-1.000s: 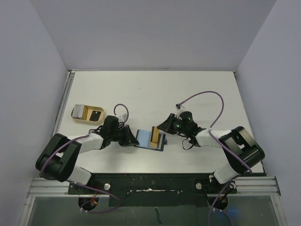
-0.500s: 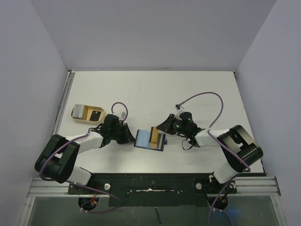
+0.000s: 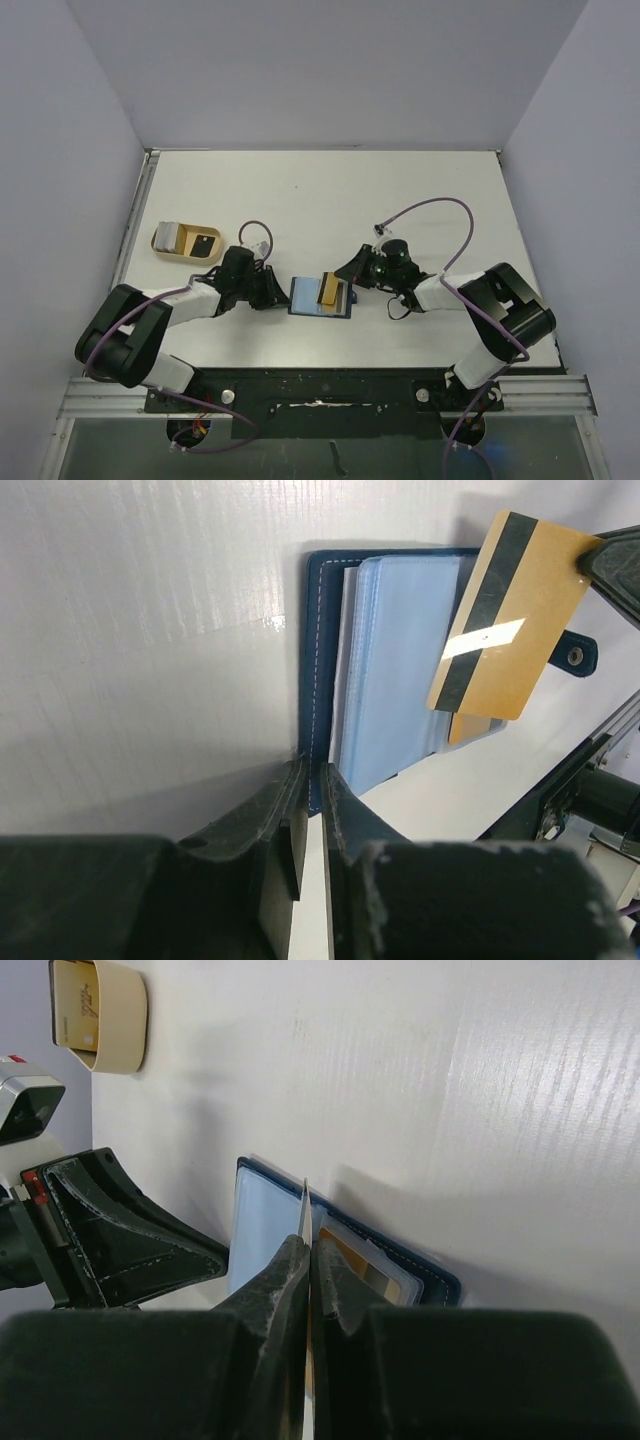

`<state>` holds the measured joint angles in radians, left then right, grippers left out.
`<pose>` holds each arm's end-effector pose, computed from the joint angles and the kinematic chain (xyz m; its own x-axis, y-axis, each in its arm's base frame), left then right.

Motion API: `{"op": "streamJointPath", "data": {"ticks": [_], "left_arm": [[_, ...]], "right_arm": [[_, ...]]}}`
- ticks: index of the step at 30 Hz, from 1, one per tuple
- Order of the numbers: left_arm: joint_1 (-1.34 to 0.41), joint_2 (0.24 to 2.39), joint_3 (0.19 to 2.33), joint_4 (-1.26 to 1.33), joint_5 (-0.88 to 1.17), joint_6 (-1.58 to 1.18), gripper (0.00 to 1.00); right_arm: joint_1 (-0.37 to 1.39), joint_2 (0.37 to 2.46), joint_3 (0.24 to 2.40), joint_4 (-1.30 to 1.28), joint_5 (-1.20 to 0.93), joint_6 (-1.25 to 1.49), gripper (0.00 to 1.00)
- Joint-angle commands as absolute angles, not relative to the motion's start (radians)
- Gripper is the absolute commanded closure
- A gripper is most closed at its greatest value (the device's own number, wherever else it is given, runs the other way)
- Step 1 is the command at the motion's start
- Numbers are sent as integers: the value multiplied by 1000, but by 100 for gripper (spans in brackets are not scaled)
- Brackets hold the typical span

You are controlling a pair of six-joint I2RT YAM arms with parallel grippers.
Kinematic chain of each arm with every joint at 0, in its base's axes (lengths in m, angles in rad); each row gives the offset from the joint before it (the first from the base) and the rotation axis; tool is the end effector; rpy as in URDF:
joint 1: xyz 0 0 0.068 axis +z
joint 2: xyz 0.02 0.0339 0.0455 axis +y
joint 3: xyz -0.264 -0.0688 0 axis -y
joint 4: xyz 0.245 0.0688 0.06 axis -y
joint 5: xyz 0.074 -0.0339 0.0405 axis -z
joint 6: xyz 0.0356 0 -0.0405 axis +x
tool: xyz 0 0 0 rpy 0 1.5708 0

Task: Put the credit cards into the card holder
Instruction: Insert the credit card into the card holder.

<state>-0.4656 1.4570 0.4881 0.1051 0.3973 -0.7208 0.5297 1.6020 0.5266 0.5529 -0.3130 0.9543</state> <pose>0.2150 -0.1235 0.1266 -0.9319 -0.2129 -0.2938 0.0314 0.7595 -0.6497 0.2456 0.1565 0.1365 -0.8291 0.4141 -0.3757 -0.0597 0.6025 0.7959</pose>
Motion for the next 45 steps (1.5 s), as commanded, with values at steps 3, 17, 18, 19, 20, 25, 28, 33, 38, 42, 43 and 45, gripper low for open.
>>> {"op": "streamJointPath", "data": {"ticks": [3, 17, 18, 19, 20, 25, 28, 33, 38, 42, 43, 45], "left_arm": [[-481, 1457, 477, 147, 404, -729, 89], [-486, 1457, 471, 152, 400, -732, 89], [-486, 1457, 470, 152, 400, -732, 89], [-486, 1457, 471, 152, 400, -730, 89], [-486, 1457, 471, 152, 399, -731, 89], [-486, 1458, 471, 152, 399, -732, 89], [-488, 1461, 471, 153, 399, -733, 89], [-490, 1465, 471, 158, 400, -732, 89], [-495, 1465, 472, 162, 402, -737, 89], [-497, 1466, 474, 164, 404, -738, 89], [-497, 1466, 473, 164, 405, -739, 89], [-497, 1469, 471, 165, 406, -739, 89]], "right_arm": [[526, 1590, 520, 590, -281, 922, 100], [526, 1560, 506, 585, -262, 889, 100], [527, 1559, 505, 586, -261, 886, 100], [528, 1558, 504, 588, -259, 884, 100], [528, 1556, 502, 589, -258, 882, 100], [529, 1546, 496, 594, -250, 873, 100], [531, 1541, 495, 595, -246, 866, 100], [538, 1540, 500, 594, -238, 852, 100], [561, 1556, 512, 591, -228, 837, 100], [582, 1570, 520, 591, -214, 830, 100], [584, 1571, 521, 591, -213, 831, 100], [585, 1574, 522, 591, -212, 830, 100]]}}
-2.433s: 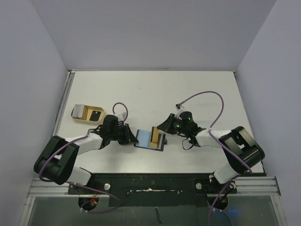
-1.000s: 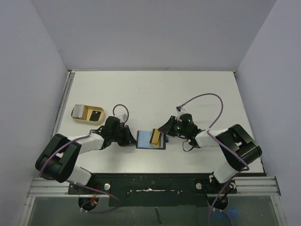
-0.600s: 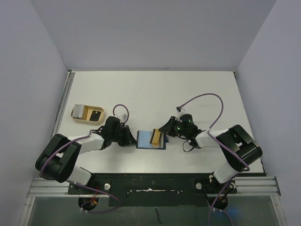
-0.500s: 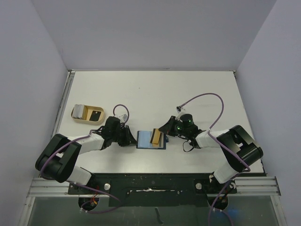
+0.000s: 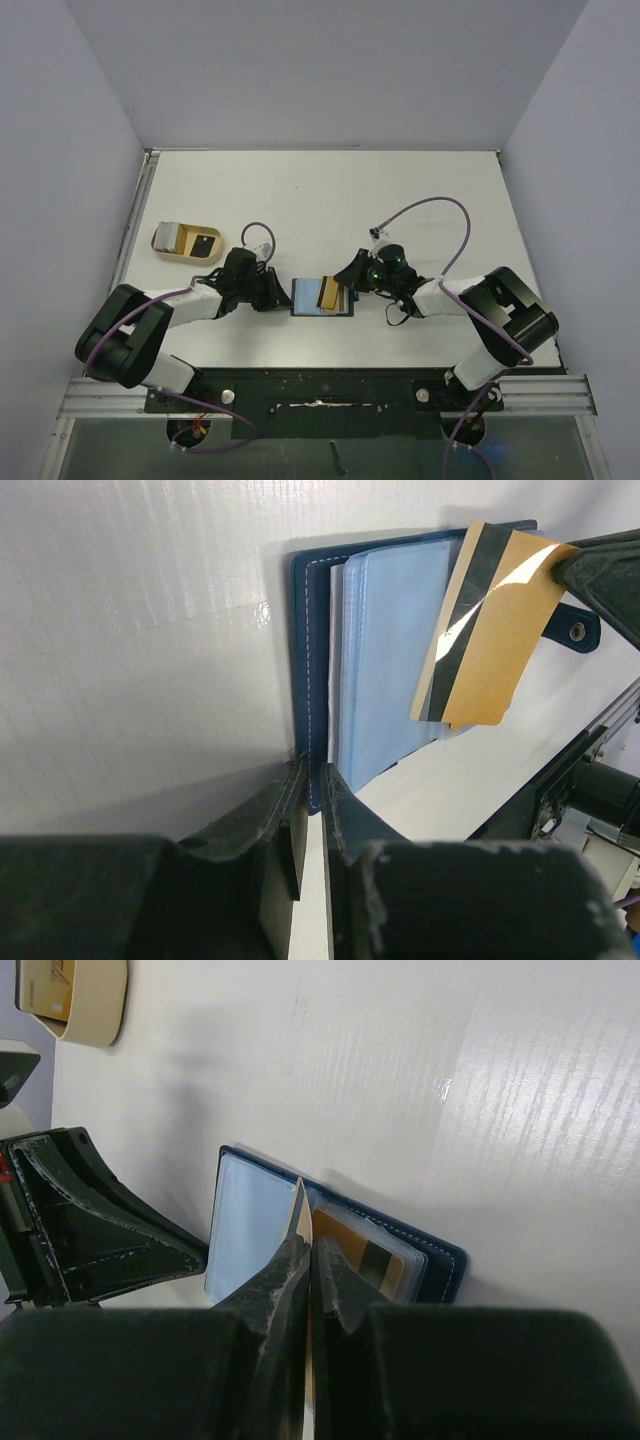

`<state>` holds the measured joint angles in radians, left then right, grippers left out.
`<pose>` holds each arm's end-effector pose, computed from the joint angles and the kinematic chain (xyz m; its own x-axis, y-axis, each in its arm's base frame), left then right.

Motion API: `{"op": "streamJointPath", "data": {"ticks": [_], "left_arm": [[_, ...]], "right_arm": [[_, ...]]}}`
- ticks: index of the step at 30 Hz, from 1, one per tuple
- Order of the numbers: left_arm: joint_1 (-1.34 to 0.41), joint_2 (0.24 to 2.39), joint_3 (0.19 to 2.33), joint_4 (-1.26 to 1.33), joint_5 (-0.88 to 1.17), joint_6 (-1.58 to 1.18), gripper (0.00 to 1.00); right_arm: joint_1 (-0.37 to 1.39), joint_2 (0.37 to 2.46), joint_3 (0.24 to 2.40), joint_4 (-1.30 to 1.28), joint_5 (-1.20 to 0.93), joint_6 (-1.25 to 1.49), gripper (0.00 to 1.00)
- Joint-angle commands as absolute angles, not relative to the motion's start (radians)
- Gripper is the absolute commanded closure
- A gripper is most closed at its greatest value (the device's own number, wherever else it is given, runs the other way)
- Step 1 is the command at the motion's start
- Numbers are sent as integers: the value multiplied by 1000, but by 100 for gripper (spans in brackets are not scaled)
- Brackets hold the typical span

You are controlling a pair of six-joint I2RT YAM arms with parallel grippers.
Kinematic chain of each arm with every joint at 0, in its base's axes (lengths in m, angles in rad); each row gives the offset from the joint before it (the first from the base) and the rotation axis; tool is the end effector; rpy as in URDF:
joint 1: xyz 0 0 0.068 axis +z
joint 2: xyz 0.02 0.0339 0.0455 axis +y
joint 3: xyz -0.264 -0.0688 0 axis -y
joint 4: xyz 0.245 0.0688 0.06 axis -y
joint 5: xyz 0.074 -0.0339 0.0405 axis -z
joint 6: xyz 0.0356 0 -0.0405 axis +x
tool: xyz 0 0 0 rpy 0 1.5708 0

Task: Put the credit cards into the card holder
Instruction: Insert the credit card into the card holder.

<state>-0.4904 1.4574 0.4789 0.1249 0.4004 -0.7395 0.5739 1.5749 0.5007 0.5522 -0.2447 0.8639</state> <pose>0.2112 -0.1285 0.1256 -0.9358 -0.2039 -0.2876 0.0394 0.7502 -0.6600 0.2344 0.1618 0.1366 -0.8066 0.3570 -0.4711 -0.1382 0.6610 0.7376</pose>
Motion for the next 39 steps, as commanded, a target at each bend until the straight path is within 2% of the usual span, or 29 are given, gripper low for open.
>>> {"op": "streamJointPath", "data": {"ticks": [1, 39], "left_arm": [[-497, 1470, 471, 167, 407, -739, 89], [-500, 1501, 472, 189, 414, -730, 89]], "right_arm": [[587, 1575, 522, 591, -211, 830, 100], [608, 1598, 561, 536, -295, 803, 100]]}}
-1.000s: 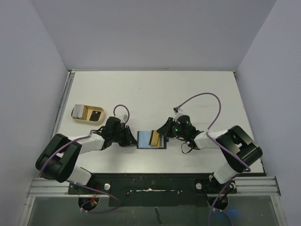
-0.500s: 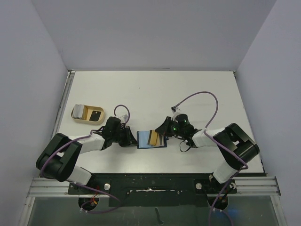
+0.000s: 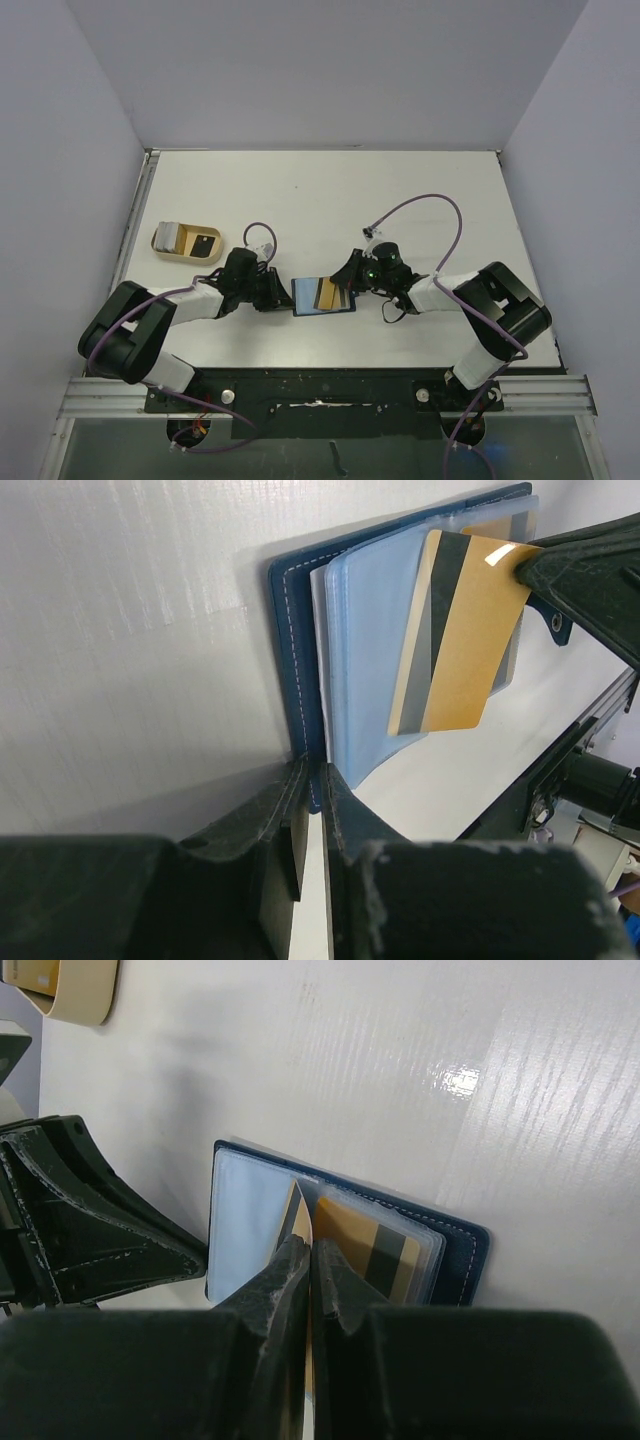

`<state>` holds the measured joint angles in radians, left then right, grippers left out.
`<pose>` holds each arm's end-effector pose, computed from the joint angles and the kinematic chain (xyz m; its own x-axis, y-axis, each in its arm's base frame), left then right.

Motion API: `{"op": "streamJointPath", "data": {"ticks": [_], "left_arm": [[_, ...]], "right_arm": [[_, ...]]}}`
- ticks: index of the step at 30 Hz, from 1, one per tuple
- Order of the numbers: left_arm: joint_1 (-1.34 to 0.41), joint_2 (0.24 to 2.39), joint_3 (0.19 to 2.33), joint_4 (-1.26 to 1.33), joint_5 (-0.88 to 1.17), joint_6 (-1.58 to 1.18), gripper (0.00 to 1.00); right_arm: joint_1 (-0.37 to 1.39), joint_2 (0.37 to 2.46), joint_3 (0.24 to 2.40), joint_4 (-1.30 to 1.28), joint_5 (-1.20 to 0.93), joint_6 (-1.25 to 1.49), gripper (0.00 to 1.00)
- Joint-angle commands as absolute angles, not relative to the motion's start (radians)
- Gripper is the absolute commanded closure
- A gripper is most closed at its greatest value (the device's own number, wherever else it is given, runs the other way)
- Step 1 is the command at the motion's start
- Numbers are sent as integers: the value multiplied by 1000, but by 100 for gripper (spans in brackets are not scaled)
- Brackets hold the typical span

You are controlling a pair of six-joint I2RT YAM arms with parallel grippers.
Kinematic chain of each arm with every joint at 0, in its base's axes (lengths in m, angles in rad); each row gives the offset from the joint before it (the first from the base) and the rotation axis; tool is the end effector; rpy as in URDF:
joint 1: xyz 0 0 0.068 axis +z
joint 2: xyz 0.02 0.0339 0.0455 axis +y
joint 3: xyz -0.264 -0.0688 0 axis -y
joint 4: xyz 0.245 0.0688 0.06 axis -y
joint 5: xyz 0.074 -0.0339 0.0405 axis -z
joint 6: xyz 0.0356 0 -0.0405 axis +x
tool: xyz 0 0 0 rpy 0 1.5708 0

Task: Put the credit cards into the card holder
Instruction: Insert the credit card into the card holder.

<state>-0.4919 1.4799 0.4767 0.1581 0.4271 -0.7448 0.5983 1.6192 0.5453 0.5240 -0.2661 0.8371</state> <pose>0.2125 -0.1306 0.1225 -0.9404 -0.1960 -0.2779 0.0473 0.7339 -0.6777 0.2382 0.1737 0.1338 -0.8303 0.3012 -0.4688 -0.1672 0.6679 0.7252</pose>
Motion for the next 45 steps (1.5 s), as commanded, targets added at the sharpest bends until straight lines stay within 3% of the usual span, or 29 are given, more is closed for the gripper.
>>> {"op": "streamJointPath", "data": {"ticks": [1, 21, 45], "left_arm": [[-499, 1503, 472, 189, 414, -731, 89], [-500, 1503, 469, 193, 407, -727, 89], [-500, 1514, 460, 187, 388, -719, 89]], "right_arm": [[608, 1600, 559, 541, -300, 805, 100], [606, 1672, 627, 510, -393, 767, 100], [586, 1578, 612, 381, -298, 803, 100]]}}
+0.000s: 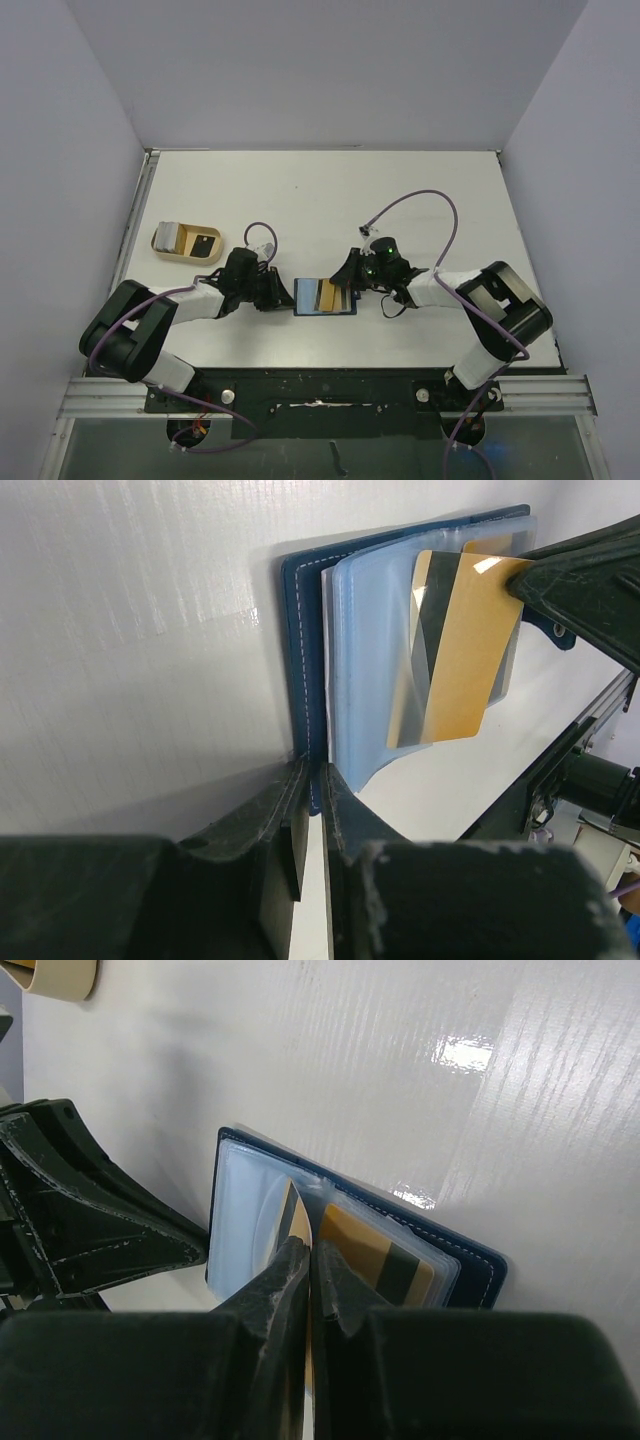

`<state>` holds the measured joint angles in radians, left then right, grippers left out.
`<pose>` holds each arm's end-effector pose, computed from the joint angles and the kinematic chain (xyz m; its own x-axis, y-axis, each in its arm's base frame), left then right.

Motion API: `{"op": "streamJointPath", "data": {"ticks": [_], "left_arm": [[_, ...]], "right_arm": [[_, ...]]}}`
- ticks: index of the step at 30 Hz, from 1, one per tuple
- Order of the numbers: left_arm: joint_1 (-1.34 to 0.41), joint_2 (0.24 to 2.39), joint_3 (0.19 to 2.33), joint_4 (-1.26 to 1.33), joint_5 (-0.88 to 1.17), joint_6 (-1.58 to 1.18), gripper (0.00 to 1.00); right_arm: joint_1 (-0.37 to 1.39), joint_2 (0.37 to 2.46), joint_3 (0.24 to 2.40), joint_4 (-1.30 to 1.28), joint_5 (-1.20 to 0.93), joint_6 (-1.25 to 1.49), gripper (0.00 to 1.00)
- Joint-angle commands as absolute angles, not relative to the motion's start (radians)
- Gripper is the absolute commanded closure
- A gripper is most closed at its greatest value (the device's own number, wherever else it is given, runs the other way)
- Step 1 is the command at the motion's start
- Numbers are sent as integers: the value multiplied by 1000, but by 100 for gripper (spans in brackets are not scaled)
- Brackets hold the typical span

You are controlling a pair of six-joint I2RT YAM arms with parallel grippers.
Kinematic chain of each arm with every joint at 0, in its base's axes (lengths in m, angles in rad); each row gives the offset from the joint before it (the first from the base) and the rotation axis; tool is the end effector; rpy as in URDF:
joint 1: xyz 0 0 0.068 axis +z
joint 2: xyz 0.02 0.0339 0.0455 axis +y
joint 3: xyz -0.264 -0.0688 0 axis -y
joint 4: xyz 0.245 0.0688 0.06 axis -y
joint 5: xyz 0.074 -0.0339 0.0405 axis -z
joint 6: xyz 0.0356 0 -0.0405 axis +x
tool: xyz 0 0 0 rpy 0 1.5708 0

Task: Put the credit cards into the card holder
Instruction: Insert the credit card into the card holder.

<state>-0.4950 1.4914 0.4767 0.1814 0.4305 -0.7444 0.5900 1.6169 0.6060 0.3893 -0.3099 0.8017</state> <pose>0.2137 -0.1322 0.1215 -0.9388 -0.1929 -0.2853 0.0578 0.7283 -0.6828 0.2439 0.1764 0.1387 -0.8653 0.2442 -0.4378 -0.1641 0.6872 0.7076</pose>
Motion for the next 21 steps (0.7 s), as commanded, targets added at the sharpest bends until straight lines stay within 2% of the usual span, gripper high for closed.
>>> {"op": "streamJointPath", "data": {"ticks": [1, 21], "left_arm": [[-500, 1513, 461, 187, 388, -719, 89], [-499, 1520, 469, 179, 388, -712, 89]], "right_arm": [[585, 1577, 611, 382, -300, 805, 100], [562, 1545, 589, 365, -298, 836, 100]]}}
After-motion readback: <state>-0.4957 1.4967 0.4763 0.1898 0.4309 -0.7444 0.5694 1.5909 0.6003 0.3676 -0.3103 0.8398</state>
